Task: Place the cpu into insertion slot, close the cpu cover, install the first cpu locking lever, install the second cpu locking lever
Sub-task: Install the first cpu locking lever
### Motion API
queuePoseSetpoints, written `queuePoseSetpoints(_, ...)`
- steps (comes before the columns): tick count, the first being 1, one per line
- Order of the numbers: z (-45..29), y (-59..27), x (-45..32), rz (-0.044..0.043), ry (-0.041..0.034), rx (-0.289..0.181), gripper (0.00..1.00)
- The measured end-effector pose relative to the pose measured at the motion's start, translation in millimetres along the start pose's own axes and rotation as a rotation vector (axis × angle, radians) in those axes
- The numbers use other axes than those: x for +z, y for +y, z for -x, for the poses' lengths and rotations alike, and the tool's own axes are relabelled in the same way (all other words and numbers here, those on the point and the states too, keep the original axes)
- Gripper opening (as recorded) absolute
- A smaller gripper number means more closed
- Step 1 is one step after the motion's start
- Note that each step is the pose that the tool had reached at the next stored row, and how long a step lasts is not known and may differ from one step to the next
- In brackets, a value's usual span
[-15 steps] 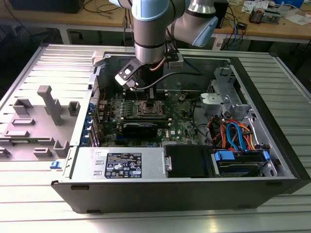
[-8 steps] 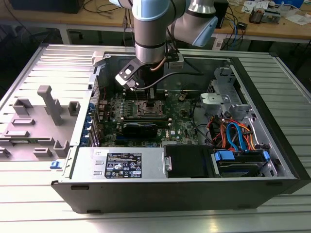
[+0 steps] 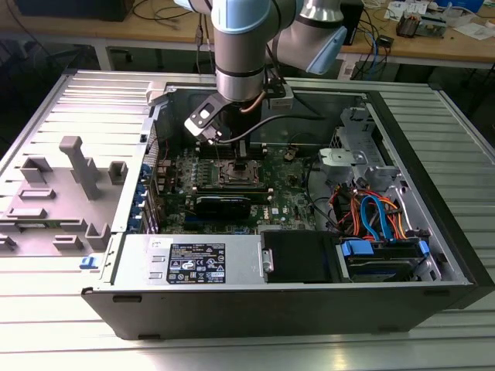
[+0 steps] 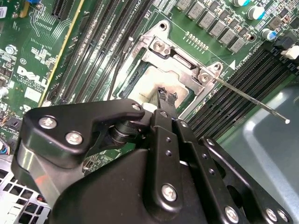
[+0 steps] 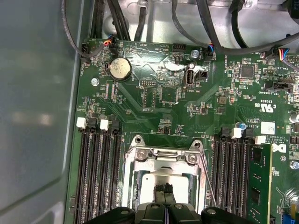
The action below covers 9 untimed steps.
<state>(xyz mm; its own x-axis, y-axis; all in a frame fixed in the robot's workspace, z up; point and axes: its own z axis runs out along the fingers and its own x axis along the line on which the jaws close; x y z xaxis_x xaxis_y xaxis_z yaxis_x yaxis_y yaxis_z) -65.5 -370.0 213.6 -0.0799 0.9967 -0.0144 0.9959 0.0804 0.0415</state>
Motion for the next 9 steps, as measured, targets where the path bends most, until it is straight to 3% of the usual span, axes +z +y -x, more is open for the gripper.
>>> queuePoseSetpoints(6, 0.1, 0.5, -4.2, -0.0002, 0.0009, 0.000, 0.11)
queuePoseSetpoints(9, 0.1, 0.6, -4.4, -0.0005, 0.0048, 0.000, 0.11)
